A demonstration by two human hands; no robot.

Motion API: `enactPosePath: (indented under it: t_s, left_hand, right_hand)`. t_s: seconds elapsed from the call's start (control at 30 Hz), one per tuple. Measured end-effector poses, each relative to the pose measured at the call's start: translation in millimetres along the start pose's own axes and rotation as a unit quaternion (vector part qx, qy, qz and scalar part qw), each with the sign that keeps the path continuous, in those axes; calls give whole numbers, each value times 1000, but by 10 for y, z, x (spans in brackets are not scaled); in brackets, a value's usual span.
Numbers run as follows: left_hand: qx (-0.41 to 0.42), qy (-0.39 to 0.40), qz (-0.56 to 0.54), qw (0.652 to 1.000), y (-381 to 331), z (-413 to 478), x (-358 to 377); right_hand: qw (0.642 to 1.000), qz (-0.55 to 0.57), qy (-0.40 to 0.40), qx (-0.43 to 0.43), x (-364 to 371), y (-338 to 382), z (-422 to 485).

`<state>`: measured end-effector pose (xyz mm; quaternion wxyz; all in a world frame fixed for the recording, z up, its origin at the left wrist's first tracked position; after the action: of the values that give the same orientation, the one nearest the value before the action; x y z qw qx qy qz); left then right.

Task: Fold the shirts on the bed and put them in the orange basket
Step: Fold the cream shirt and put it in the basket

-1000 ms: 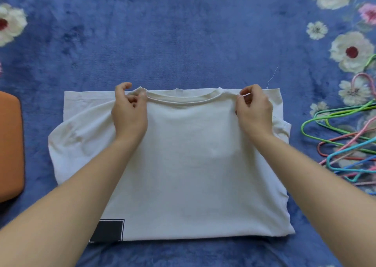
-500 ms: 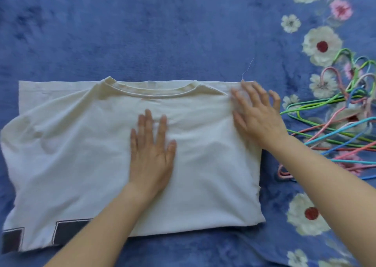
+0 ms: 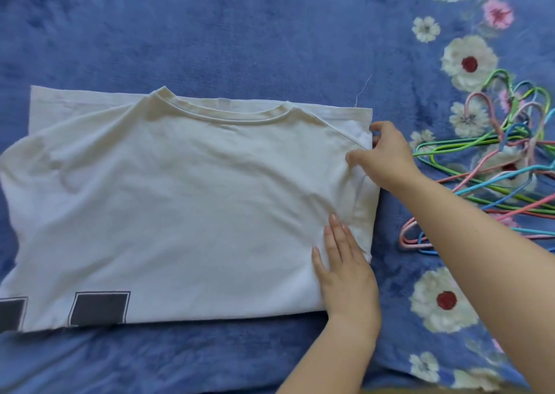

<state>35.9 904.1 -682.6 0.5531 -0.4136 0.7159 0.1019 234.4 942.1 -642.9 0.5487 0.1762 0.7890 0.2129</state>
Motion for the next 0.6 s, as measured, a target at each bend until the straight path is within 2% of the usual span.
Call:
enactPosePath:
  t_s: [0.1, 0.17, 0.23, 0.27, 0.33, 0.47, 0.6]
  left_hand:
    - [26, 45, -86, 995, -9, -14, -198]
    - [74, 48, -234, 968, 9, -2, -473]
    - [22, 159, -401, 902, 210, -39, -715]
    - [-19, 178, -466, 866, 363, -33, -824]
    - [-76, 166, -562, 807, 782, -9, -1095]
    - [-152, 143, -662, 720, 1725, -29, -1511]
    - [-231, 101, -775, 579, 2587, -108, -1788]
  right_hand:
    - [994, 71, -42, 74, -70, -12, -28]
    - [985, 125, -50, 111, -104, 73, -97]
    - [974, 181, -18, 136, -41, 225, -198]
    - [971, 195, 6, 139, -7, 337, -256]
    - [967, 211, 55, 132, 110, 668, -384]
    - [962, 234, 108, 90, 445, 1582, -708]
    - [959, 249, 130, 47, 951, 2437, -1131]
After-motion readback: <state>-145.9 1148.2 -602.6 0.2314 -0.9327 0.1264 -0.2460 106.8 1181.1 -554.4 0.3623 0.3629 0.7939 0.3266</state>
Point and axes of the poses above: each hand's wrist, its own z-axis towards the middle knuckle, its own x-axis out of the palm, y = z × x, the point moved 10 cm from there along z, towards the middle knuckle, and after that the axes turned 12 degrees about -y, right-handed, at the moved point
